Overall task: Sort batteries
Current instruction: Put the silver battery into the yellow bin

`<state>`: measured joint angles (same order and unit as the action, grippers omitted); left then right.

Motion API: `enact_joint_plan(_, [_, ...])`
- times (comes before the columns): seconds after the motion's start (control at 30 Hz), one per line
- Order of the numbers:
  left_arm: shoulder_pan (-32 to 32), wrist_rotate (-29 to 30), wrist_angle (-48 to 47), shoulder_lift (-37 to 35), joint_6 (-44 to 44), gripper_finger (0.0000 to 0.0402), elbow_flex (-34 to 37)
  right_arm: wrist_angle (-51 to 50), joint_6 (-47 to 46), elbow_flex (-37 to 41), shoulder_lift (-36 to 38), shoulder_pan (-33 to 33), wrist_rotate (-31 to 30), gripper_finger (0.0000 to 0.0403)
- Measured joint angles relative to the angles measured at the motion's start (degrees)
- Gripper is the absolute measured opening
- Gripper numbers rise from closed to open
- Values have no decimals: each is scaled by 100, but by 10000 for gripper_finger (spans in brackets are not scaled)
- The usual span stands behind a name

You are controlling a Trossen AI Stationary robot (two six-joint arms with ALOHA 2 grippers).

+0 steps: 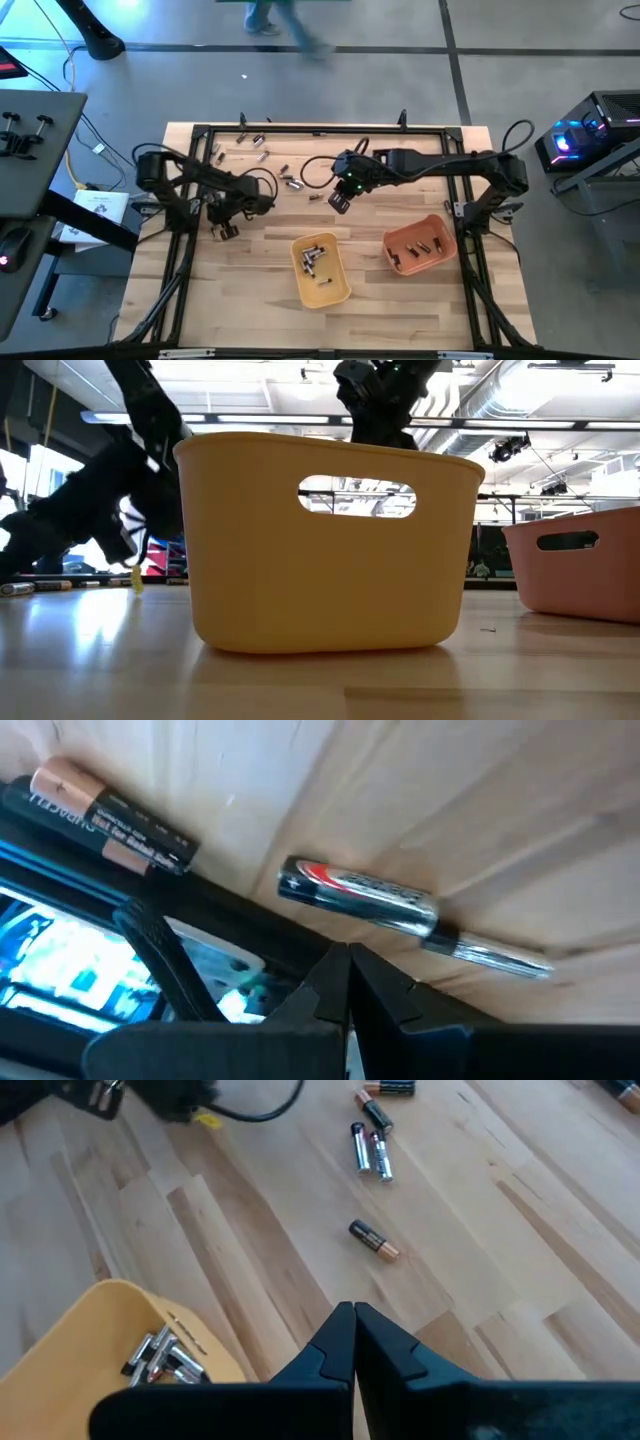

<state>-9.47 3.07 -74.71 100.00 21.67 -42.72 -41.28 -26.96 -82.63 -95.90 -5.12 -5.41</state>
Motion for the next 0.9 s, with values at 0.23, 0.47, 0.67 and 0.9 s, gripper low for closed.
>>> enact_joint_plan(0.23, [-287,173,304,447,-446,0,4,-1,-149,0,0,177,0,0])
enact_joint_plan(0.47, [-300,178,235,461,-551,0,-485,-2,-283,0,0,268,-130,0])
enact_joint_plan(0.67, [-211,189,-778,404,-581,0,-1243,2,-428,0,-2,249,-167,0])
enact_joint_plan(0.9, [313,-508,-1102,-45,-335,0,-1106,11,-562,0,-2,316,-190,0])
